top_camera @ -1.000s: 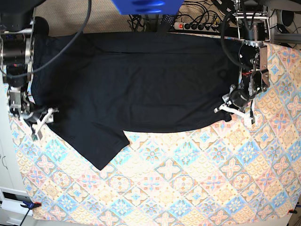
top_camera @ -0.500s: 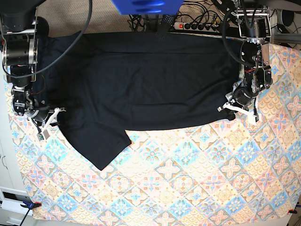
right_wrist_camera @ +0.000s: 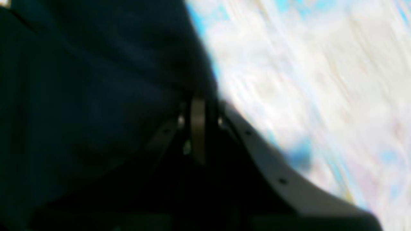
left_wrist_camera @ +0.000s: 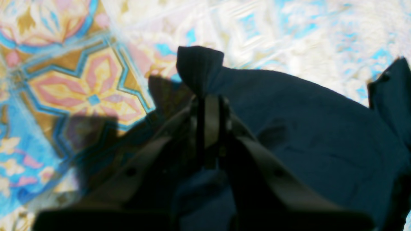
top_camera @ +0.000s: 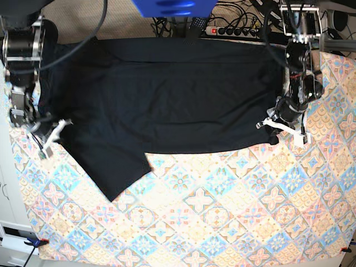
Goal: Fold the T-shirt properly
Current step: 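Lift the grasped edge and fold it over toward the robot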
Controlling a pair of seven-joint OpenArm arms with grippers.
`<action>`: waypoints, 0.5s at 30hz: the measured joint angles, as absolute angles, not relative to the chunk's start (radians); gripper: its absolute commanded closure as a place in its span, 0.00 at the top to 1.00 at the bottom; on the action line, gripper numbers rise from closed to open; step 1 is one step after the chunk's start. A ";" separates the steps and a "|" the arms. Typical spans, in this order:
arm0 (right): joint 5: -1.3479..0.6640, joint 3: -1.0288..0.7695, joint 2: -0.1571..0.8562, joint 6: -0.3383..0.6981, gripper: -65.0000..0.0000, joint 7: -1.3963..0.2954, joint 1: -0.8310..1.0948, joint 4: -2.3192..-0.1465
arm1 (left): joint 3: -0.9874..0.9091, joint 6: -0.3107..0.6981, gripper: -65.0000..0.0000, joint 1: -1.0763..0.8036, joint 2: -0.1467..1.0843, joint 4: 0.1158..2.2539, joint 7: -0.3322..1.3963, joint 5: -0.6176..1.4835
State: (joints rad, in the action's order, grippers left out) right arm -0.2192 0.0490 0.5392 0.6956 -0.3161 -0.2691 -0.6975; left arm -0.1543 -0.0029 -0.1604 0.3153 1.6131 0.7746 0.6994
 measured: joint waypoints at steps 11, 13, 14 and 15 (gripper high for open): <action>-0.222 -0.242 0.532 0.701 0.01 -0.484 -0.050 -1.015 | -0.152 0.005 0.00 -0.350 0.338 1.847 0.772 0.696; -0.220 -0.264 0.532 0.699 0.01 -0.495 -0.013 -1.048 | -0.152 0.007 0.00 -0.367 0.341 1.850 0.767 0.700; -0.221 -0.272 0.532 0.699 0.01 -0.493 0.005 -1.066 | -0.149 0.006 0.00 -0.377 0.348 1.848 0.774 0.699; -0.221 -0.279 0.530 0.704 0.01 -0.494 0.023 -1.084 | -0.147 0.004 0.00 -0.392 0.358 1.847 0.775 0.698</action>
State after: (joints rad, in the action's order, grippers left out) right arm -0.2207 -0.2794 0.5297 0.7036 -0.4938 0.0227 -1.0843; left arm -0.1474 0.0040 -0.3923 0.3576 1.8469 0.7750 0.6983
